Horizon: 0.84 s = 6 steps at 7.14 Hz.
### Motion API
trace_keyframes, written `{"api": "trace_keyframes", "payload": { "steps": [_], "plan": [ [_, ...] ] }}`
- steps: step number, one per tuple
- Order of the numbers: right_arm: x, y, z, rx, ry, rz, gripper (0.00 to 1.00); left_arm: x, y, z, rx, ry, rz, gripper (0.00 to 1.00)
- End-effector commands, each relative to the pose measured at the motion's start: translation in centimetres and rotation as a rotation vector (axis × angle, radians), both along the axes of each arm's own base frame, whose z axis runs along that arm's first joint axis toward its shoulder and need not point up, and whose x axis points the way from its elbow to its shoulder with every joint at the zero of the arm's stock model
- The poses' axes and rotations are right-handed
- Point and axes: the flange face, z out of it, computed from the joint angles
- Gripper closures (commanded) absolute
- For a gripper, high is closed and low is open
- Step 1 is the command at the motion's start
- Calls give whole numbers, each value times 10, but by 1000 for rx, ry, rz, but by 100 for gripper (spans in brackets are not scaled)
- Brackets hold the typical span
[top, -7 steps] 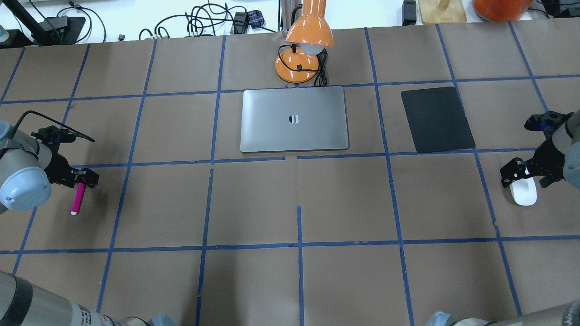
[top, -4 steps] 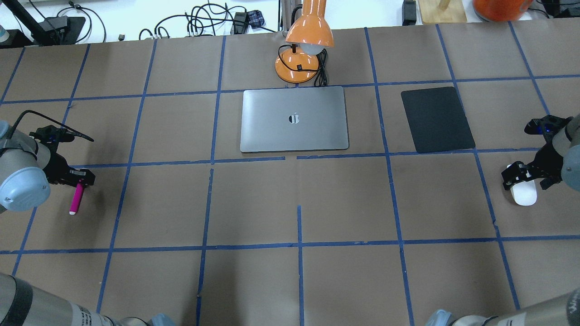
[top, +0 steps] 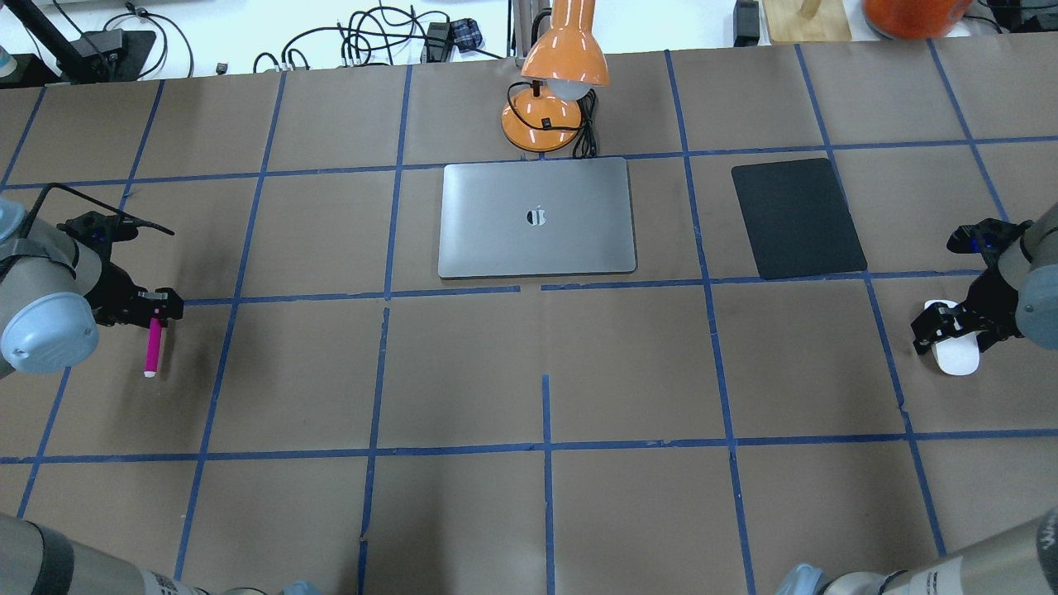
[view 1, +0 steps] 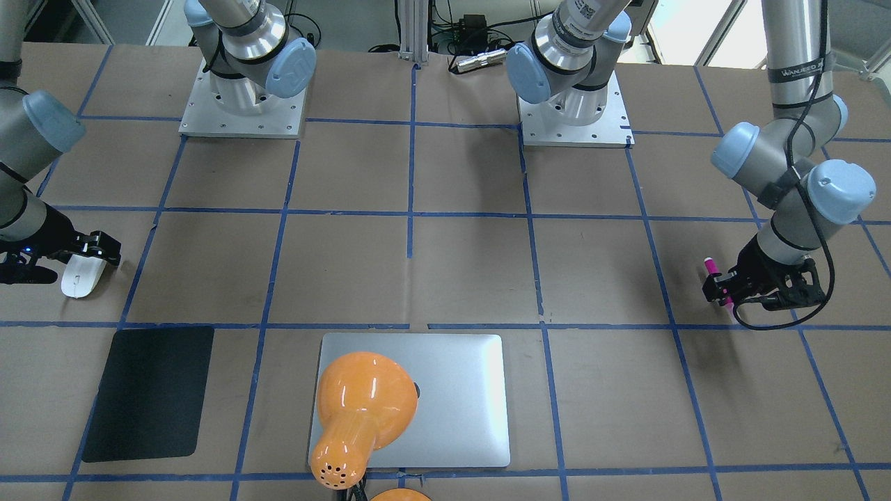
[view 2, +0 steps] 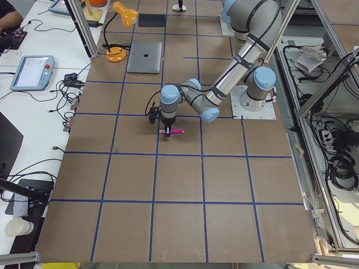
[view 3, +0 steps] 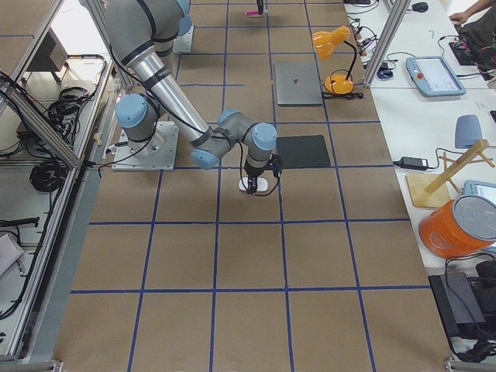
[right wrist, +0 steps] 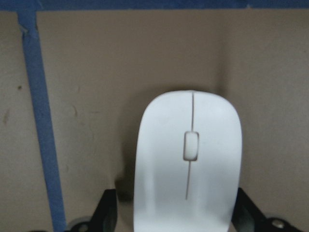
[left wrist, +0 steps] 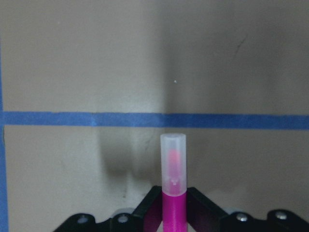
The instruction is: Place pen and mouse around notebook
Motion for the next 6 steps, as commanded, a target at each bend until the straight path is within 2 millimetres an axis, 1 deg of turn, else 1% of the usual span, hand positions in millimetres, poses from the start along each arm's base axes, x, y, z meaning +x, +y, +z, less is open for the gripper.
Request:
{"api": "trace_keyframes", "payload": {
  "steps": [1, 2, 3, 4, 5, 6],
  "plan": [
    [-5, -11, 18, -20, 49, 16, 92, -125, -28, 31, -65, 49, 362, 100],
    [-3, -14, 26, -36, 39, 11, 99, -191, -40, 48, -109, 78, 517, 100],
    [8, -30, 62, -96, 41, 2, 99, -251, -42, 54, -124, 48, 604, 100],
    [36, -70, 110, -107, 41, 14, 99, -319, -28, 55, -126, 63, 716, 100],
    [58, -110, 139, -98, 28, -26, 99, -371, -9, 49, -118, 62, 800, 100],
    [80, -163, 121, -108, -35, -38, 99, -408, 5, 33, -111, 73, 989, 100]
  ]
}}
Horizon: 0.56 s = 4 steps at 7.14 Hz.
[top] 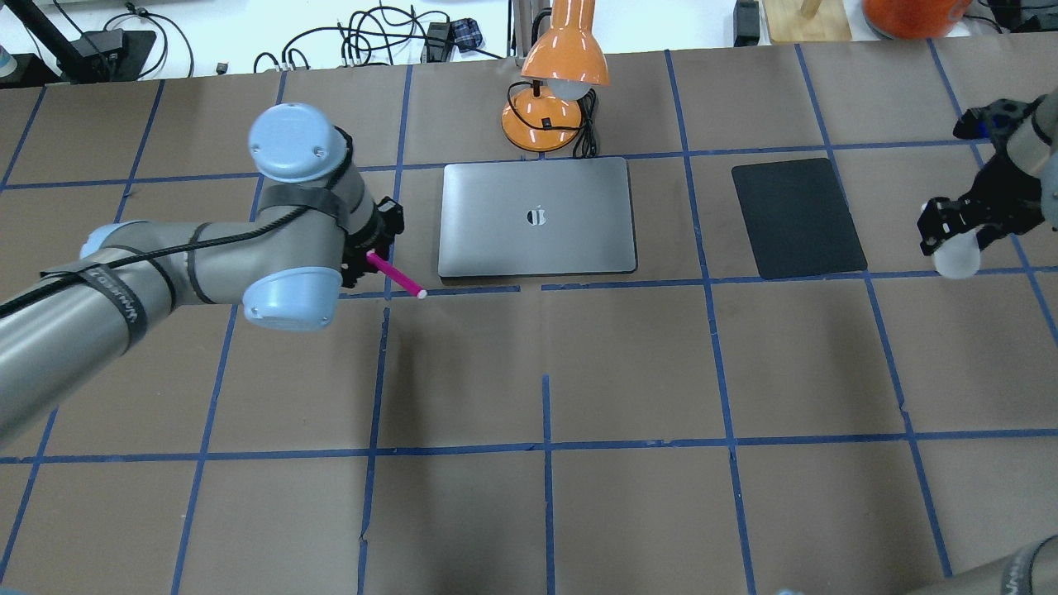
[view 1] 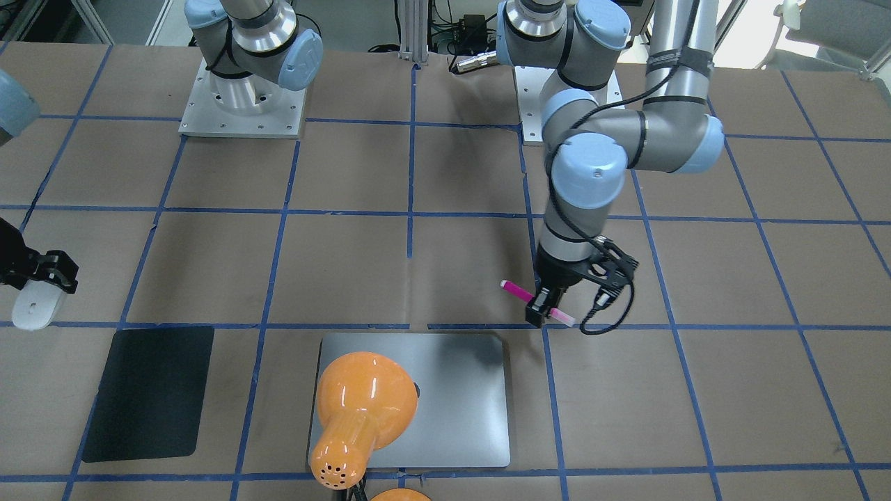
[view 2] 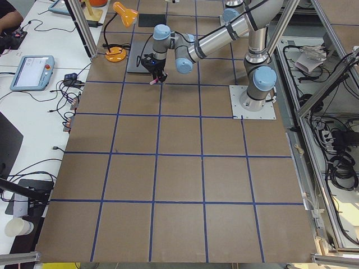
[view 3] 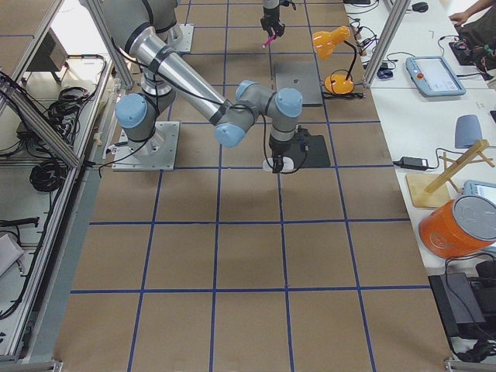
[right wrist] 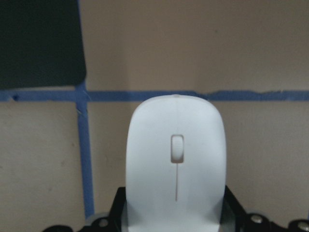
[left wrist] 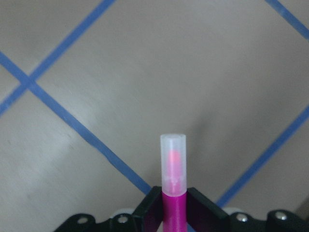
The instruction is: Place pen and mouse around notebook
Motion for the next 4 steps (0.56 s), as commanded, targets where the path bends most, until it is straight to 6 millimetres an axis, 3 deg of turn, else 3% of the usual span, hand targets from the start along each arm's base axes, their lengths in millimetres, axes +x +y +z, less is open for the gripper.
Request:
{"api": "trace_keyframes", "payload": {
  "steps": [1, 2, 4],
  "plan": [
    [62, -95, -23, 10, -49, 4, 100, -95, 41, -28, 17, 32, 270, 100],
    [93, -105, -38, 21, -60, -38, 99, -122, 55, -48, 43, 22, 271, 100],
    [101, -112, -85, 79, -62, -100, 99, -135, 52, -73, 101, 95, 414, 100]
  ]
}}
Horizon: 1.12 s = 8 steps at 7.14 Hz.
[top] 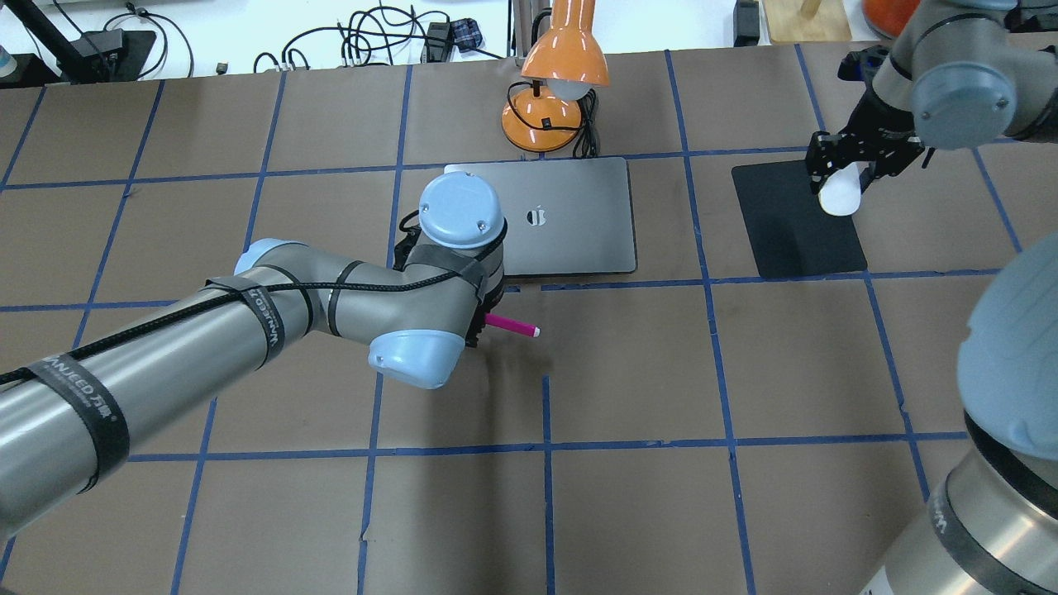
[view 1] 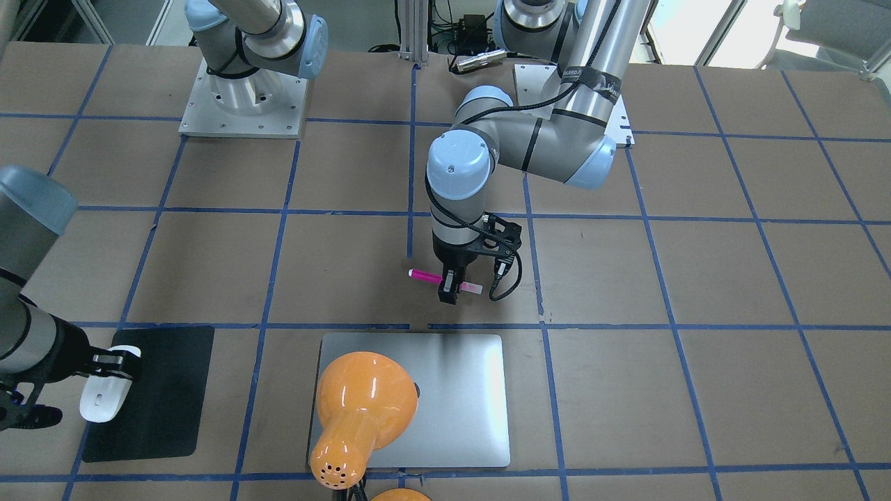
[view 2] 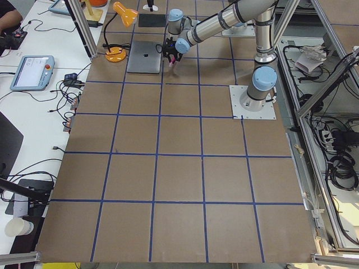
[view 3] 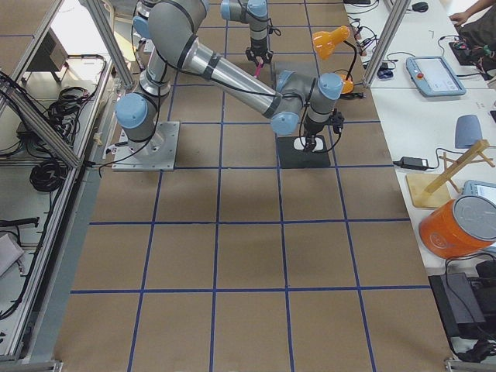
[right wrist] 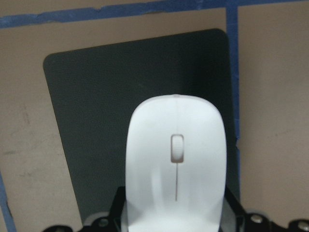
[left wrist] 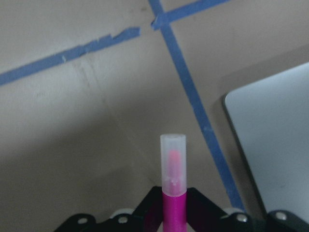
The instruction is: Place pen and mouse around notebook
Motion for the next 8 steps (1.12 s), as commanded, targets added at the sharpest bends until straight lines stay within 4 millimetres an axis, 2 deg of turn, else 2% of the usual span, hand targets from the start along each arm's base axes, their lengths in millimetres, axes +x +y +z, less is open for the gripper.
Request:
{"api": "trace_keyframes", "payload": {
  "steps": [1, 2, 3, 4, 5, 6, 7, 8],
  "plan": [
    [9, -5, -34, 44, -5, -10, 89, -26, -20, -12, 14, 63, 135, 100],
    [10, -4, -42, 61, -16, -12, 79, -41, -26, -16, 29, 97, 140, 100],
    [11, -4, -47, 69, -24, -13, 32, -46, -25, -16, 32, 98, 133, 100],
    [11, -3, -58, 87, -25, -9, 11, -44, -20, -15, 47, 80, 122, 100],
    [10, -3, -57, 83, -18, -1, 0, -43, -19, -23, 66, 69, 127, 1],
    [8, -14, -25, 28, 1, 4, 0, -42, -19, -6, 40, 82, 120, 0],
    [7, -24, 34, -25, 14, 7, 0, -40, -25, 4, 23, 88, 107, 0],
    [28, -28, 74, -18, 10, 36, 0, -31, -26, 33, -6, 64, -127, 0]
  ]
}}
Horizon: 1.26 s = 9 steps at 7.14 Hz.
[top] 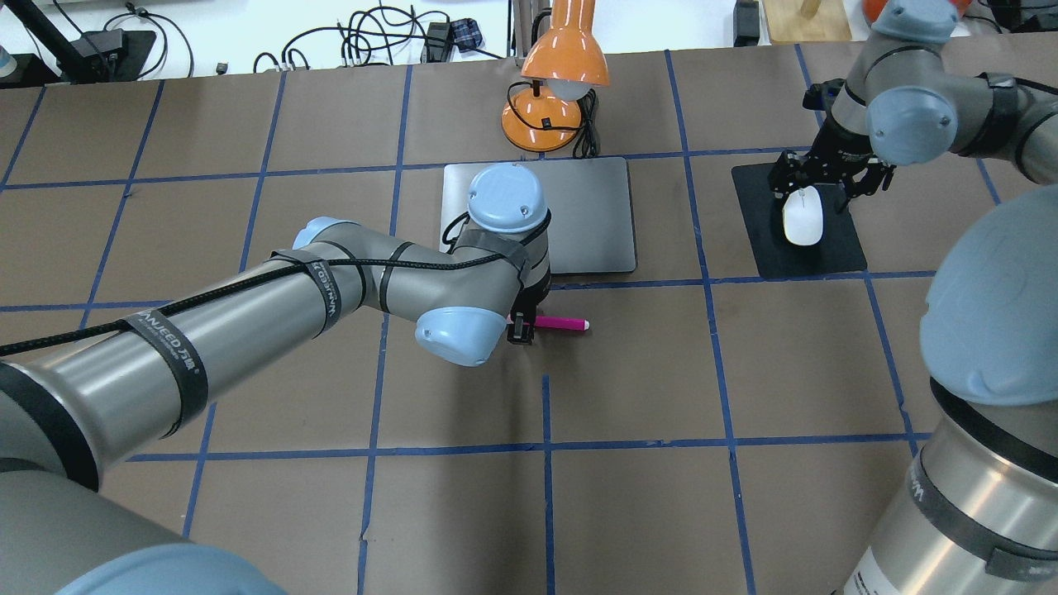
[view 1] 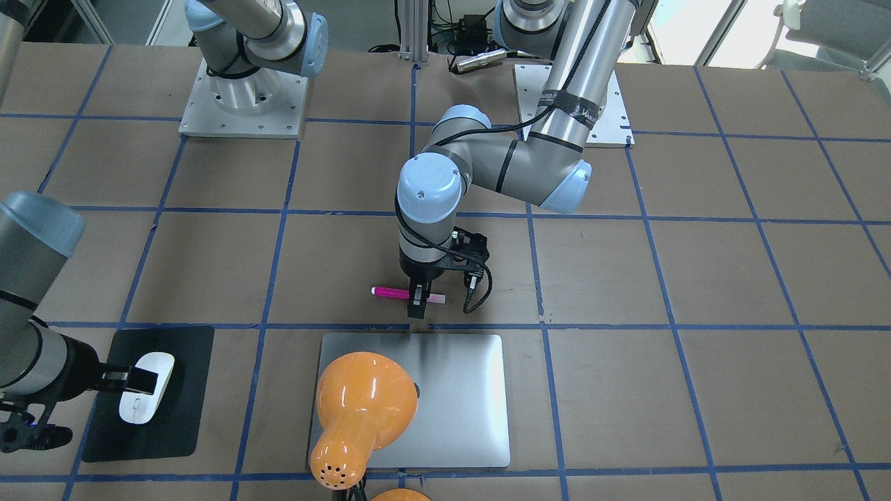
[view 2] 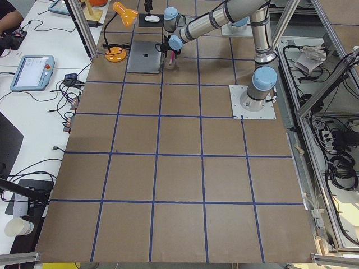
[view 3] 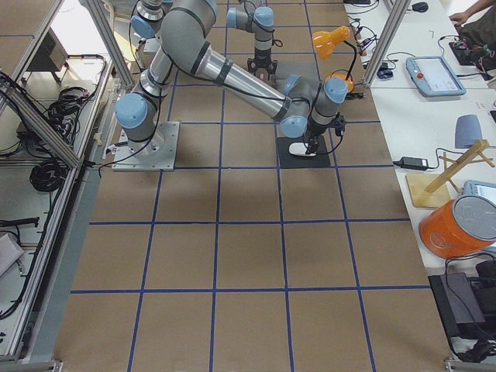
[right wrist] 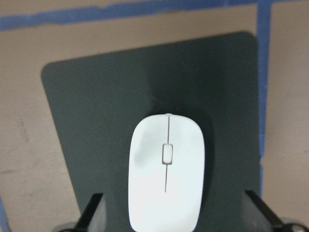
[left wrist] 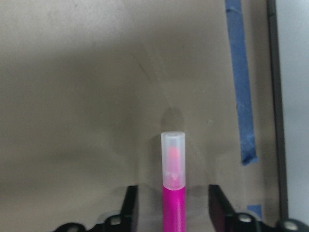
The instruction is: Place pen and mouse around notebook
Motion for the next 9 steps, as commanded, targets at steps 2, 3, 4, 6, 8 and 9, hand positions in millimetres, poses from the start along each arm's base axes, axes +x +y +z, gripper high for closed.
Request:
{"api": "trace_keyframes", "payload": {
  "steps": [2, 3, 4, 6, 8, 9],
  "plan": [
    [113, 39, 151, -19, -4, 93, 0, 78, -2, 117, -32, -60, -570, 0],
    [157, 86, 199, -17, 0, 90, 0, 119, 7, 154, 8, -65, -760, 0],
    [181, 122, 223, -27, 1, 116, 0, 173, 16, 201, 2, -73, -957, 0],
    [197, 186, 195, 26, 11, 79, 0, 256, 18, 287, -41, -140, -1306, 0],
    [178, 195, 199, -57, 13, 94, 0, 259, 24, 305, 36, -56, -1229, 0],
    [163, 191, 205, -70, 2, 63, 0, 258, 29, 305, 41, -54, -1214, 0]
  ]
}}
